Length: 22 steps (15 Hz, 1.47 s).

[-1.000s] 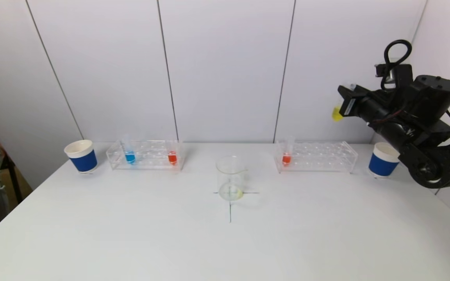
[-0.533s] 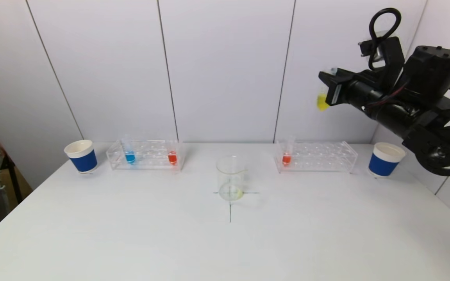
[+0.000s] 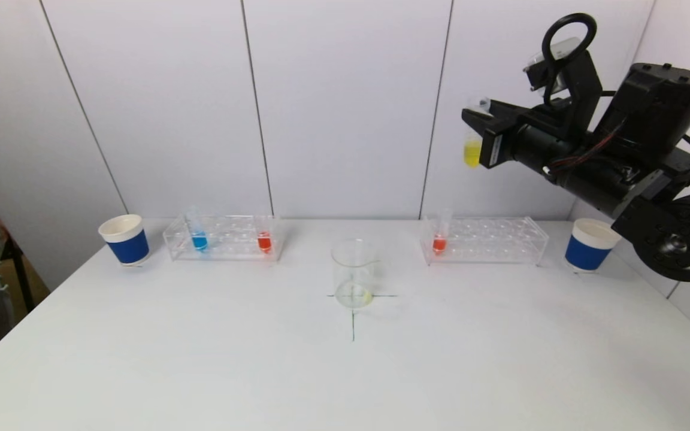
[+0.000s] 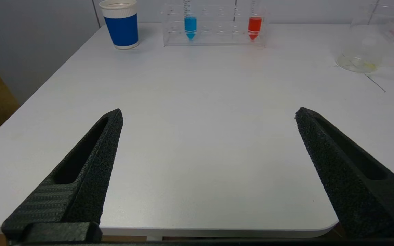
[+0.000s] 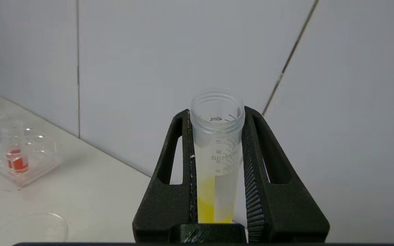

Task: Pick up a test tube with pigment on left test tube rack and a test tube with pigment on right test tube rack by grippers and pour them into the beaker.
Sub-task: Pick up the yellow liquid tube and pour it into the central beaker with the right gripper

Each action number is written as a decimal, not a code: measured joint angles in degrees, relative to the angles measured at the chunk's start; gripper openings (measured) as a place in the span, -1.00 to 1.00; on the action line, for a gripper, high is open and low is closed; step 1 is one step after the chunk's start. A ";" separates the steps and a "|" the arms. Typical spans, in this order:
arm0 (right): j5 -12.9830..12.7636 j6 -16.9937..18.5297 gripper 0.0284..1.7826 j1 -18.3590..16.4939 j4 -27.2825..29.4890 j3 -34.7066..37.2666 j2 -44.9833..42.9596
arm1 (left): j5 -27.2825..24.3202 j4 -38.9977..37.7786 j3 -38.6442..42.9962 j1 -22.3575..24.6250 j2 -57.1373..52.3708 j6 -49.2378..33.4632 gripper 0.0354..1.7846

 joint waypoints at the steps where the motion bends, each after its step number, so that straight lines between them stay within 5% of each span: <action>1: 2.01 -0.28 -0.52 0.33 -0.13 0.59 0.00 | 0.00 0.00 0.00 0.02 0.00 0.01 0.98; 3: 6.46 -2.23 -0.52 0.76 -0.37 1.85 0.17 | 0.00 0.00 0.00 0.02 0.00 0.01 0.98; 10: 9.90 -9.46 -0.52 1.99 -0.50 2.32 2.57 | 0.00 0.00 0.00 0.02 0.00 0.00 0.98; 22: 18.22 -27.47 -0.52 3.23 0.07 0.52 9.46 | 0.00 0.00 0.00 0.00 0.00 0.01 0.98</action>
